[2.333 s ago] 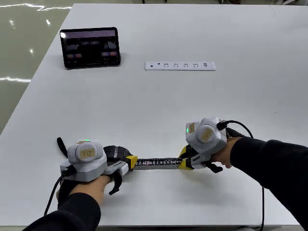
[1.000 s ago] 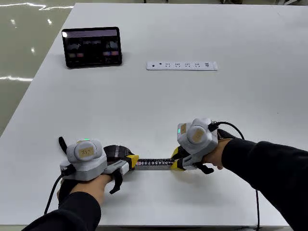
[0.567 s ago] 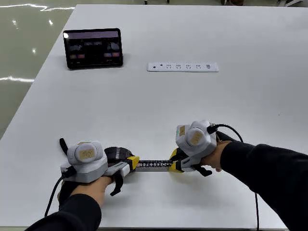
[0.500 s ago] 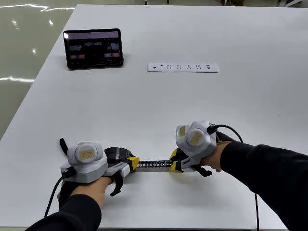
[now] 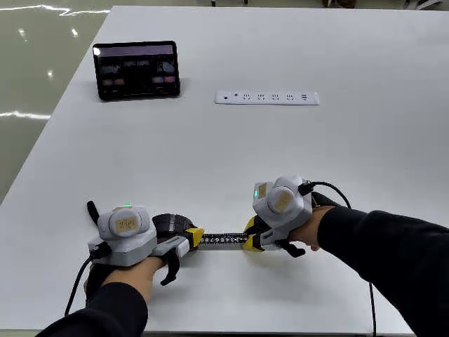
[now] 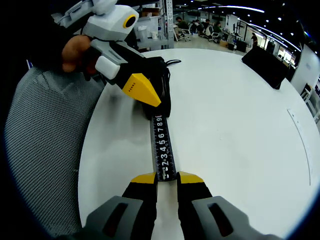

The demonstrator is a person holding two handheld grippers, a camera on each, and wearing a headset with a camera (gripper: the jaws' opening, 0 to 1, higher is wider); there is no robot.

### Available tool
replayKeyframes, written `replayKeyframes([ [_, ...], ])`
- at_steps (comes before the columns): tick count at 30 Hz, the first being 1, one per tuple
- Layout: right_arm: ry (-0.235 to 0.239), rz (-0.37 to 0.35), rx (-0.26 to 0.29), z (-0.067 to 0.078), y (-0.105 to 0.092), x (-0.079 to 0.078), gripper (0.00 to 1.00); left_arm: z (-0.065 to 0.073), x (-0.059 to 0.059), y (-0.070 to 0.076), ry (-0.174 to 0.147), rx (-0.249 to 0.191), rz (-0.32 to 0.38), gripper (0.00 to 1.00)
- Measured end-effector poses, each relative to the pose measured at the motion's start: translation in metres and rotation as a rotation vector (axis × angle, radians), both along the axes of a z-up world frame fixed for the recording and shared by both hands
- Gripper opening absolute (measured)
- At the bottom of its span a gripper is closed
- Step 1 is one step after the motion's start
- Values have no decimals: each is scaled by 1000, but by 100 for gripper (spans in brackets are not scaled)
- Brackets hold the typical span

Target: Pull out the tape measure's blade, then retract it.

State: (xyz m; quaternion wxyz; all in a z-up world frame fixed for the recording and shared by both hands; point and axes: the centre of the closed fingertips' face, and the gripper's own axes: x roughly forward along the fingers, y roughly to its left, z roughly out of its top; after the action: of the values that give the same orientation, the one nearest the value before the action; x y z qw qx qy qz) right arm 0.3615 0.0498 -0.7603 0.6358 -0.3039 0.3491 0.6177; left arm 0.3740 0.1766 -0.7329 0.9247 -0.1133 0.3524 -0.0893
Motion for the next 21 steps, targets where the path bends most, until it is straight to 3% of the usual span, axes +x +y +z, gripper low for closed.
replayKeyframes([
  [21,2,3,13,0,12,-1,10,1,0,0,0,-3,3,61],
])
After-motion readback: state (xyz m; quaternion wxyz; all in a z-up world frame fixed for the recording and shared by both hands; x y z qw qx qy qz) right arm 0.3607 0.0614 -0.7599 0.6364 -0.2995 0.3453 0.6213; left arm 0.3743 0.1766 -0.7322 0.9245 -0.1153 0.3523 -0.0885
